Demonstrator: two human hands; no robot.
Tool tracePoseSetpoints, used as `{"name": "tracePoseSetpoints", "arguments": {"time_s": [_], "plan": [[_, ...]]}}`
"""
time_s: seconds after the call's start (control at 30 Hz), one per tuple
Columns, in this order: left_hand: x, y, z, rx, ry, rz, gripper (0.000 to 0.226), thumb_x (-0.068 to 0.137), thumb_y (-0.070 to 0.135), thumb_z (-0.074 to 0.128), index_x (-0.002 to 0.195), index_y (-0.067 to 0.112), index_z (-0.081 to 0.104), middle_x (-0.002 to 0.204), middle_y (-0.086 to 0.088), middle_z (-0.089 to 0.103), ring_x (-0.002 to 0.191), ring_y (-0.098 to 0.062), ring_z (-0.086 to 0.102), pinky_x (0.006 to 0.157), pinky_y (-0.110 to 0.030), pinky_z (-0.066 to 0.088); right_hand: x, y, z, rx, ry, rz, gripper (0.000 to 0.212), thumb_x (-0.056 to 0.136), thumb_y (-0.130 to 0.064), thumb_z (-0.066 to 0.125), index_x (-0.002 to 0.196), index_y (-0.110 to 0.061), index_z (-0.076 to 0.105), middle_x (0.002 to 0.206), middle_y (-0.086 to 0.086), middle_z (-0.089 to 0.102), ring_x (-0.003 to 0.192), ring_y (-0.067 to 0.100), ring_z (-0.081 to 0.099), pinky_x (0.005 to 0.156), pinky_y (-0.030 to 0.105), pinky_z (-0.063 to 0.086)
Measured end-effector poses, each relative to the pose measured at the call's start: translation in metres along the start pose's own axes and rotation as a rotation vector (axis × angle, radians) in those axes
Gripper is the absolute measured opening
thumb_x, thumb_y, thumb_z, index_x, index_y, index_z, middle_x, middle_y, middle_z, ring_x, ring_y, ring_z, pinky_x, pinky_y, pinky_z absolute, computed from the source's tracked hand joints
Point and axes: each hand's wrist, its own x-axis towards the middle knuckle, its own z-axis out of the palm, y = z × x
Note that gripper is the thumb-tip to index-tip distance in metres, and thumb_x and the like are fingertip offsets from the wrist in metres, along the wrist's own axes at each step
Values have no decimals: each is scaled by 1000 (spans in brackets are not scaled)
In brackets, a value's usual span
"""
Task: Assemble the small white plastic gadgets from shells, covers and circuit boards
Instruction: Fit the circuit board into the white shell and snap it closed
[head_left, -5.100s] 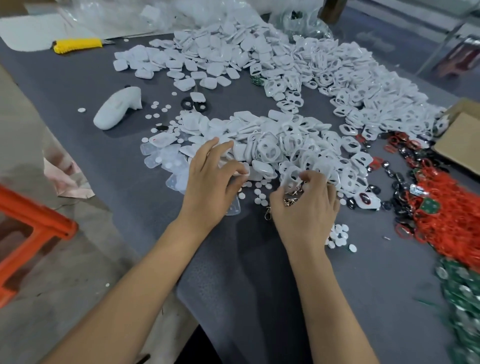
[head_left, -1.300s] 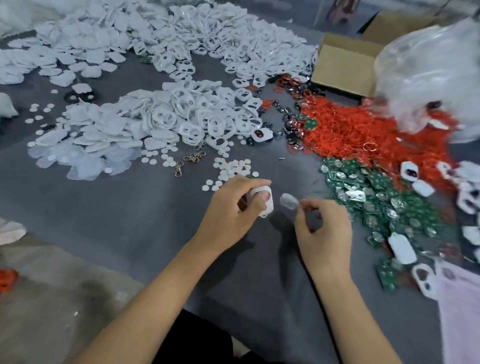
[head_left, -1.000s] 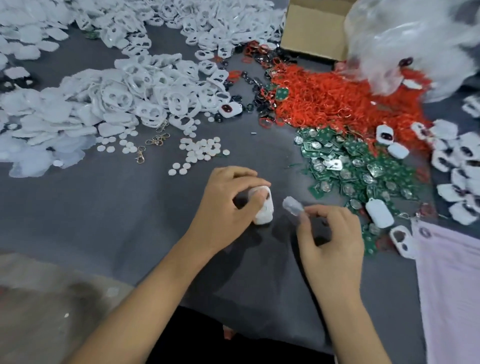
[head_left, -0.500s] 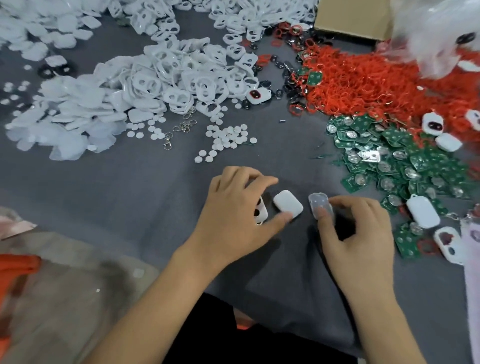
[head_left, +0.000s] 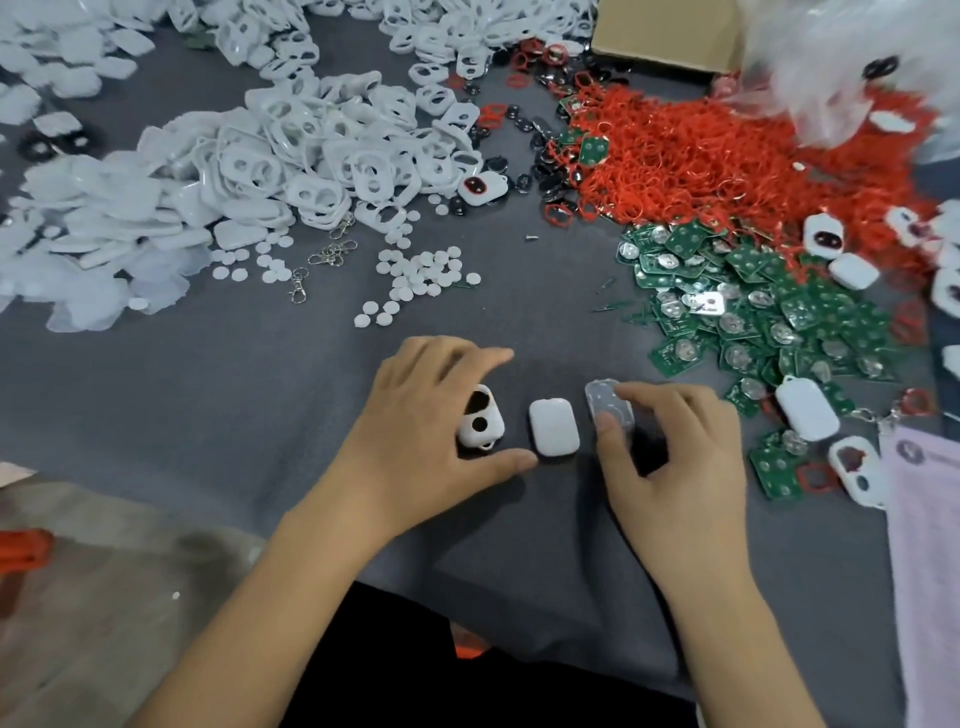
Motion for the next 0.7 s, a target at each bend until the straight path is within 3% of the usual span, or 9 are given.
{"name": "tracePoseSetpoints", "arguments": {"time_s": [0.07,0.13,0.27,0.43,0.53,0.7], "plan": [[-11,-10,-3,-99,-18,-45,76,75,59,75,140,23,58,127,11,50,123,-9,34,110,-11,23,0,-3,-1,23,-48,-116,30,93,-33,69,120,-20,71,117,-4,62,106,22,51,95,25,38],[-16,-15,-3,-127,-12,-24,63,80,44,80,136,19,63,125,10,53,122,-11,38,108,-7,23,0,-6,2,18,-114,-236,34,91,-31,73,125,-24,71,128,-10,64,110,22,53,100,28,39],[-16,-13,-5,-109,-39,47,51,85,36,83,132,24,66,124,14,61,122,-13,49,109,-29,37,-1,-4,10,-23,-141,-323,31,86,-29,78,117,-25,75,125,-14,68,100,25,54,87,45,46],[-16,-10,-4,-122,-94,72,59,86,50,75,139,30,59,127,20,62,125,-7,49,112,-33,35,-1,-2,9,10,-168,-336,33,85,-36,80,115,-24,74,117,-15,67,100,21,54,88,43,46],[-5,-6,-7,-157,2,41,59,88,64,62,138,31,59,124,20,61,124,-4,51,112,-30,33,4,-6,9,70,-164,-296,31,90,-41,74,115,-22,74,114,-14,68,101,19,55,90,41,47],[53,-12,-15,0,295,-137,32,97,37,68,126,24,69,121,5,65,123,-20,52,106,-37,34,10,-14,13,120,-99,-226,18,95,-36,69,103,-21,74,101,-15,69,94,15,56,85,40,48]]}}
